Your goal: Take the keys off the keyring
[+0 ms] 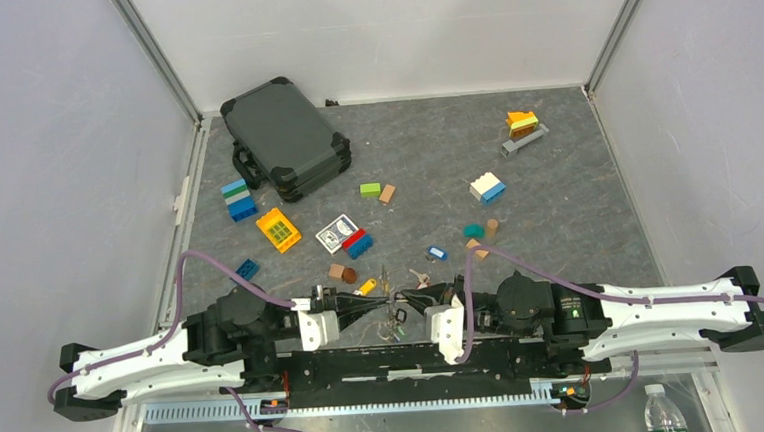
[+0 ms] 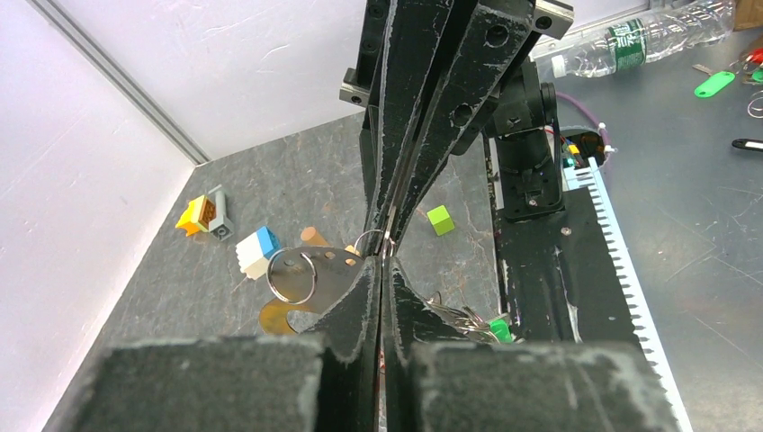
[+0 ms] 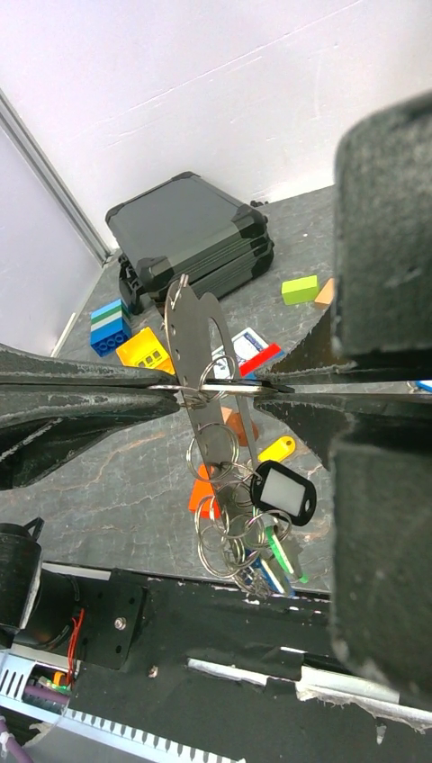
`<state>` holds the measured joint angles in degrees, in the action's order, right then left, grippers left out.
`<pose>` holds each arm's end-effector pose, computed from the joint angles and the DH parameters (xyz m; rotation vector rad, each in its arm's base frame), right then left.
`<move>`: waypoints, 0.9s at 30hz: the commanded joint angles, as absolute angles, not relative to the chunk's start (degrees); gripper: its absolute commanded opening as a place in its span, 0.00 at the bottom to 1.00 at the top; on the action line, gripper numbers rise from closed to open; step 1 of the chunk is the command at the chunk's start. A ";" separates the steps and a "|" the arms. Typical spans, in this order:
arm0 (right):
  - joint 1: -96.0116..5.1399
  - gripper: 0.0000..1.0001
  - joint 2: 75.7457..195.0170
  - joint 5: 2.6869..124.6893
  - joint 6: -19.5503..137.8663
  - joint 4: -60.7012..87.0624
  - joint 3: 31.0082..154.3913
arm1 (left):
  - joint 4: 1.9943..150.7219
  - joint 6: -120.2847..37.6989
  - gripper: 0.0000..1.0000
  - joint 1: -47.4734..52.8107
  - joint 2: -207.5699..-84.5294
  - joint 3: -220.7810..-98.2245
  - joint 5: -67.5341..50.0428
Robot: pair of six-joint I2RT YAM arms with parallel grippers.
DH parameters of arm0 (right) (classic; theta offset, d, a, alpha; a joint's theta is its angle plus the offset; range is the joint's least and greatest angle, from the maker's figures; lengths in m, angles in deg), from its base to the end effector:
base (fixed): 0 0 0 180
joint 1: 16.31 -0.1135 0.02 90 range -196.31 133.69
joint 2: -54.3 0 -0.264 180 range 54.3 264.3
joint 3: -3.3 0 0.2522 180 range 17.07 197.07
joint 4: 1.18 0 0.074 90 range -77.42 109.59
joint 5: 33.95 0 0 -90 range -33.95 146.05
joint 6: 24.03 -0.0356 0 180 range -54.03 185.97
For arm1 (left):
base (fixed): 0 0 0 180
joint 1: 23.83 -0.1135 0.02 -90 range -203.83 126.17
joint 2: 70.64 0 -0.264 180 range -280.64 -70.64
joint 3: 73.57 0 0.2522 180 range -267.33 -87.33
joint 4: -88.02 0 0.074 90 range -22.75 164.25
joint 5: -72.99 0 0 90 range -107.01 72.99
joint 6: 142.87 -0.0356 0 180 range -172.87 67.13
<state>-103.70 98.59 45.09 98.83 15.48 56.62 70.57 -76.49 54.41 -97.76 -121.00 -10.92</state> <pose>0.0153 0.1876 0.3230 -1.4242 0.9852 0.5445 0.0230 -0.1288 0.3268 1.2813 0.9265 -0.8360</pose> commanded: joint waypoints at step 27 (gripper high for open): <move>-104.99 0.00 102.62 41.86 100.17 17.68 58.14 | 75.57 -74.32 0.02 54.61 -96.60 -120.91 -12.09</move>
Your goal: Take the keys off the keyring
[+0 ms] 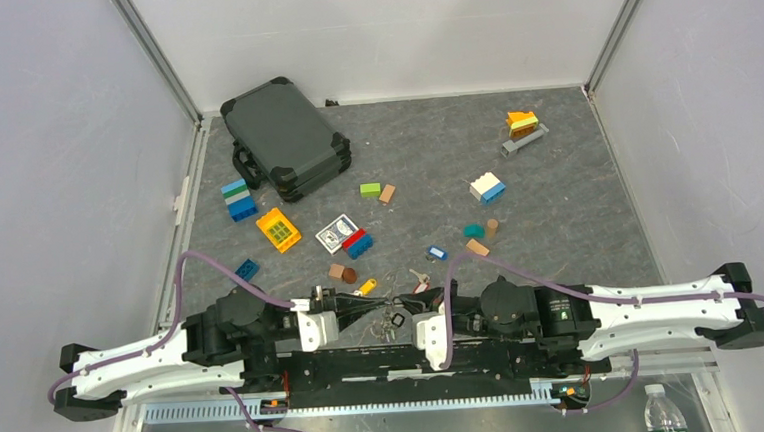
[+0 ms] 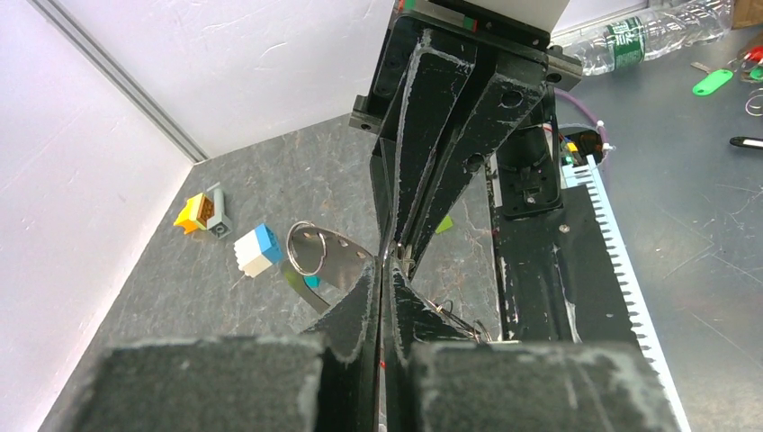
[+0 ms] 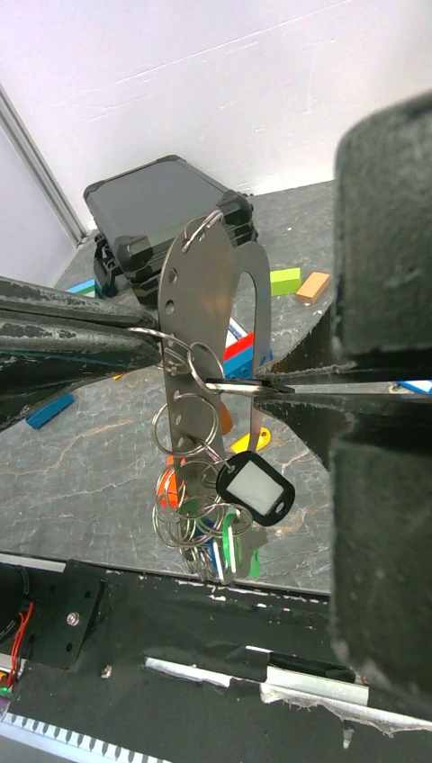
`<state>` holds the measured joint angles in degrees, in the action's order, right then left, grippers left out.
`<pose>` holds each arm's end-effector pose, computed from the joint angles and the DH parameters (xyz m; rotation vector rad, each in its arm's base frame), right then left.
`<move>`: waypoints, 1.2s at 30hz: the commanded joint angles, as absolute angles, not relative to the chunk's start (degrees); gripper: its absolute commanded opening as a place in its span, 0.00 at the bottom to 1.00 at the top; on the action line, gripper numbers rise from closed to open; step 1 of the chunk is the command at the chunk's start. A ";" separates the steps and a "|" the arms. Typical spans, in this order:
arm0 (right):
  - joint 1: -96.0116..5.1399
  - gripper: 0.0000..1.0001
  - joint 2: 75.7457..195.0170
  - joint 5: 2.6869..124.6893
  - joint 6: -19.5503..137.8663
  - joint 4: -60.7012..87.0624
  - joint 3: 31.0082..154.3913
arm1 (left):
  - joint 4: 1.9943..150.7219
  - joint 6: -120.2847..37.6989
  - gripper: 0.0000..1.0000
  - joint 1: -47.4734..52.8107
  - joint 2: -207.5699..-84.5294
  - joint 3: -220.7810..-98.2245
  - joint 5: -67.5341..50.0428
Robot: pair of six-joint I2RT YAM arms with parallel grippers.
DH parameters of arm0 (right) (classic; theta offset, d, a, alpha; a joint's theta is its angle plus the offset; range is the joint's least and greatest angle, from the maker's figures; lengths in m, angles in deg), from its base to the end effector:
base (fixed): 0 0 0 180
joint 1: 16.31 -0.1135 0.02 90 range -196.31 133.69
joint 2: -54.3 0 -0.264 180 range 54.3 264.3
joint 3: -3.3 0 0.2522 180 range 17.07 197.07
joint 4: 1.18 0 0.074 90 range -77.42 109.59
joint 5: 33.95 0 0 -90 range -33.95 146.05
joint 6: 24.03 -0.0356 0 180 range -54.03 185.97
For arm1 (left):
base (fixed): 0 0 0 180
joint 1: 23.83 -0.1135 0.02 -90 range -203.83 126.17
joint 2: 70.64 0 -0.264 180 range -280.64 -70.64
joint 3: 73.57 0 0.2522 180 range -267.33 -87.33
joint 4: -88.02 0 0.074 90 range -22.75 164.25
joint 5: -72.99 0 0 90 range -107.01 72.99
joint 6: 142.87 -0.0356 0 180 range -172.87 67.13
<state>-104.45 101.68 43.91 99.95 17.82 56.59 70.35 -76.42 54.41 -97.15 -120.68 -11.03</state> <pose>0.0139 0.1977 0.3091 -1.5133 1.0118 0.4840 0.0227 -0.1271 0.3257 1.2788 0.9277 -0.8358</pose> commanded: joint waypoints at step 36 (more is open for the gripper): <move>-105.12 0.30 94.64 49.75 99.06 1.74 51.39 | 78.73 -73.77 0.02 54.62 -98.35 -120.86 -10.42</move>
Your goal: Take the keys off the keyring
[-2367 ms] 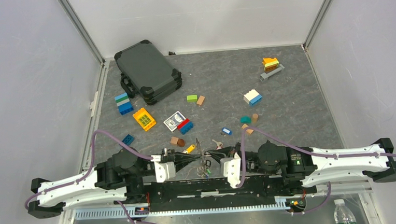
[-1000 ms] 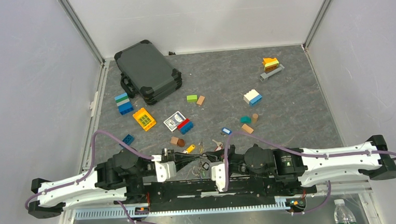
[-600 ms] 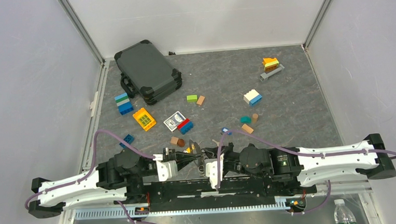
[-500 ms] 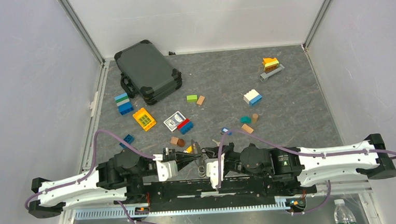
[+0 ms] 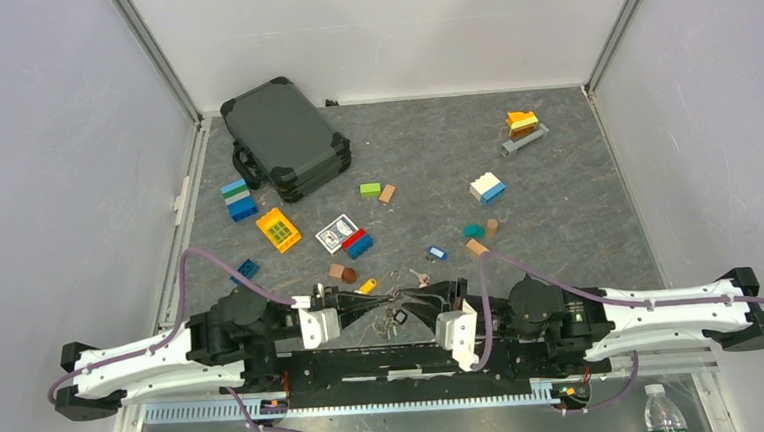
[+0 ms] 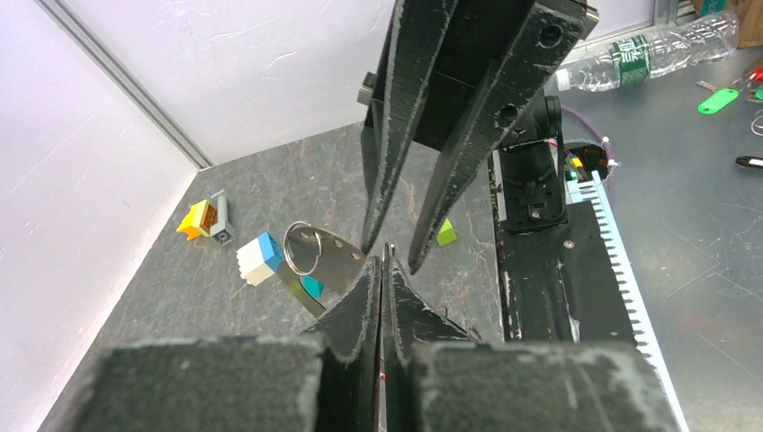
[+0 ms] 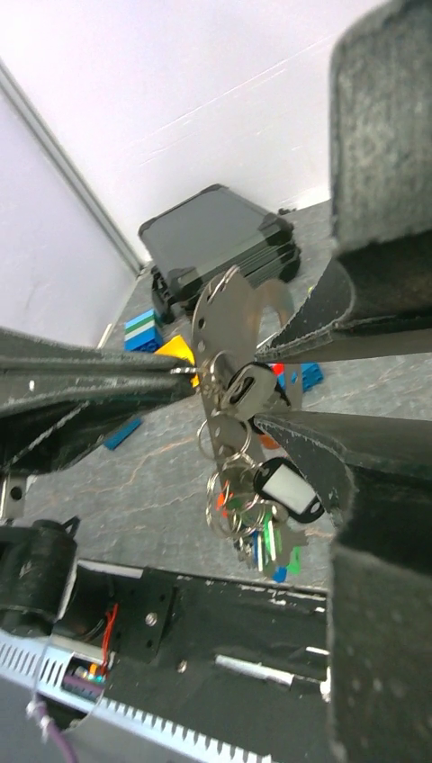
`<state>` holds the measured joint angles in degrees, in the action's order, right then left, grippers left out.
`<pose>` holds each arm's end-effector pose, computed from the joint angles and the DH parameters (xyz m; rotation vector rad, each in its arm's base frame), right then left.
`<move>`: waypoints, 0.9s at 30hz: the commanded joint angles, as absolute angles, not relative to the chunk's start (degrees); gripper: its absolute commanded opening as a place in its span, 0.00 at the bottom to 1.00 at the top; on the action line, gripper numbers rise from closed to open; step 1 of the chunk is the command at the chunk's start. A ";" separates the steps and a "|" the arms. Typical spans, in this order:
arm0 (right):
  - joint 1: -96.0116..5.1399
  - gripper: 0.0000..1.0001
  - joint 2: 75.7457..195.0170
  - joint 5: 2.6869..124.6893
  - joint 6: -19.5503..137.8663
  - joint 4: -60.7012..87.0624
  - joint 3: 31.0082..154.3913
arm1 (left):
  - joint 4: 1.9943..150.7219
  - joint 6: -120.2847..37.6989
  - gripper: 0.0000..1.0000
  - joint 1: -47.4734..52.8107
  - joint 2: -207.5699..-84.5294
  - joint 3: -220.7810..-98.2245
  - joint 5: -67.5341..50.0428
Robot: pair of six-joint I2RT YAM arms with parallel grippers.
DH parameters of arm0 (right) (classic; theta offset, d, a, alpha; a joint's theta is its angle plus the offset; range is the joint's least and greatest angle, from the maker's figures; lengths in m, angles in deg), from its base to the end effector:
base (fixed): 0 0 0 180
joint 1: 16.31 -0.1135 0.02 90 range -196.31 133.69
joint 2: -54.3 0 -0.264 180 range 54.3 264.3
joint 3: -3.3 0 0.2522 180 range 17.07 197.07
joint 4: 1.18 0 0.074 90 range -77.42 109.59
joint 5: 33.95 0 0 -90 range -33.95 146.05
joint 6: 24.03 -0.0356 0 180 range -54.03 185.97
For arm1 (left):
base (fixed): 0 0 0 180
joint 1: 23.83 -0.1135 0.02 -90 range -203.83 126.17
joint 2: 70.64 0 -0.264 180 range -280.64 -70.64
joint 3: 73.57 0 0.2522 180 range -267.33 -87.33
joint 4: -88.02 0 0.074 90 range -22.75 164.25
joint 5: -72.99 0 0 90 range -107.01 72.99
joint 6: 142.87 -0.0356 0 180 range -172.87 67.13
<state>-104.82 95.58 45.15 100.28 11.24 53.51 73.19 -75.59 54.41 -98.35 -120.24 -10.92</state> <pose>0.0114 0.1793 0.3202 -1.3817 0.9222 0.5686 0.0236 -0.1319 0.3261 1.2583 0.9225 -0.8531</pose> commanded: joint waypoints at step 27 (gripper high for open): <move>-105.10 0.24 97.13 48.93 96.91 -3.68 50.11 | 79.44 -73.44 0.02 54.60 -97.15 -120.05 -7.73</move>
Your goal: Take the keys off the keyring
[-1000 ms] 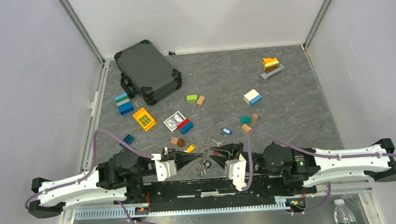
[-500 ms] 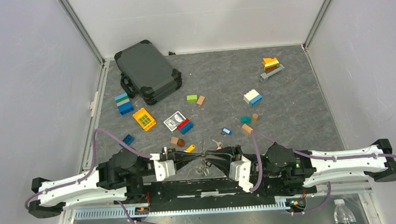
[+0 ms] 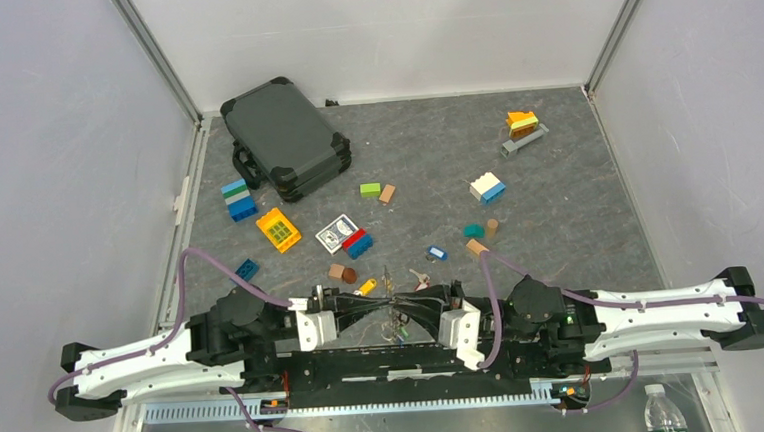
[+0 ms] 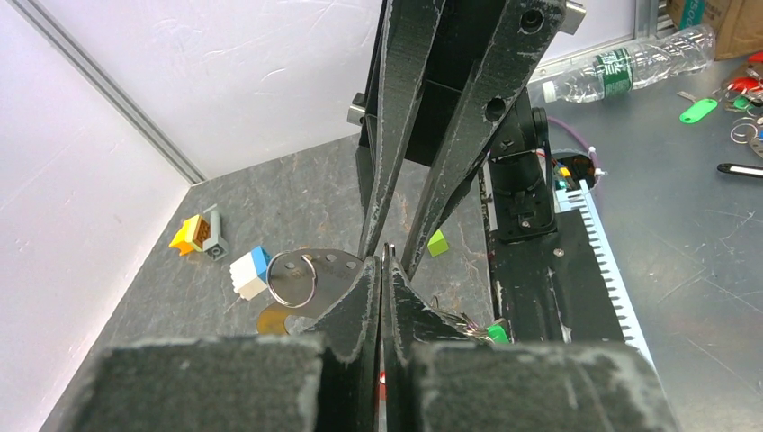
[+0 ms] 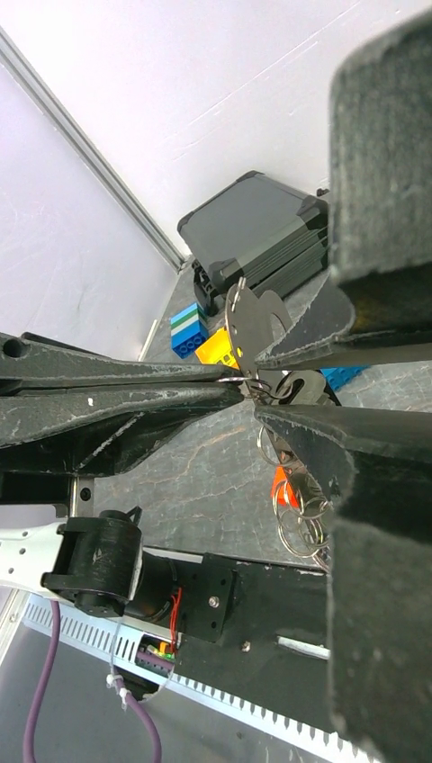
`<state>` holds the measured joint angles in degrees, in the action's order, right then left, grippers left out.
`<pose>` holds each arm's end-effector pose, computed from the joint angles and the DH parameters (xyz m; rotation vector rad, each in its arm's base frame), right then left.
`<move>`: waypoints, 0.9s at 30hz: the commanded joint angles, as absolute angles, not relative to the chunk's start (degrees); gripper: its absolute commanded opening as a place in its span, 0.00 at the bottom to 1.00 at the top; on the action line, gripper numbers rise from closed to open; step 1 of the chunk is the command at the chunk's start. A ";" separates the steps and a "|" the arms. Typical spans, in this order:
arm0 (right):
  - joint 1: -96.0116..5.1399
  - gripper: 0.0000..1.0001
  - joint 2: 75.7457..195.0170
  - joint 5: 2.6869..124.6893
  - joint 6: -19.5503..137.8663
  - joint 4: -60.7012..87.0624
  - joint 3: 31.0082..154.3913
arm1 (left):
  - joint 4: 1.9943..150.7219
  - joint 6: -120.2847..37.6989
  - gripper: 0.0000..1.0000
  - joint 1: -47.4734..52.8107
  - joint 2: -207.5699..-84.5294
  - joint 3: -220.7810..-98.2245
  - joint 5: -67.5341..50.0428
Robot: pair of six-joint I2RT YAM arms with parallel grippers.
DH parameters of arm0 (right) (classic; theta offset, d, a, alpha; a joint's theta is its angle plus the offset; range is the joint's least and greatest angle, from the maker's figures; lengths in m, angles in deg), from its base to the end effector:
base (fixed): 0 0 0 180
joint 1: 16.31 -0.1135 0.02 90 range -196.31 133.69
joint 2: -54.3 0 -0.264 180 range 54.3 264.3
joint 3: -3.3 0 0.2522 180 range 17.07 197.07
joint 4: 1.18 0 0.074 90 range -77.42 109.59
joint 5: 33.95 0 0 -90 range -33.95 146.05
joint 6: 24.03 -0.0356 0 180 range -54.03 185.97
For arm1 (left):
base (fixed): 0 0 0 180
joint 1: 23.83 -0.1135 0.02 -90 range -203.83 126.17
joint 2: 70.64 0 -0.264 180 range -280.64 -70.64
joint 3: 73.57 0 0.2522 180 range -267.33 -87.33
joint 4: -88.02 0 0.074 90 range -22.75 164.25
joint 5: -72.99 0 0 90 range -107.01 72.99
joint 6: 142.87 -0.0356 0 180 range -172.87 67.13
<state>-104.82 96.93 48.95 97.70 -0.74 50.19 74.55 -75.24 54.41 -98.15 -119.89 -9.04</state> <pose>0.0092 0.1862 0.3183 -1.2861 0.8569 0.6996 0.0223 -0.1316 0.3269 1.2591 0.8922 -0.8860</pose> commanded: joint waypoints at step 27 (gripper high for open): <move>-105.11 0.00 96.81 49.93 96.88 -5.90 49.67 | 80.76 -73.17 0.02 54.64 -97.38 -119.77 -7.25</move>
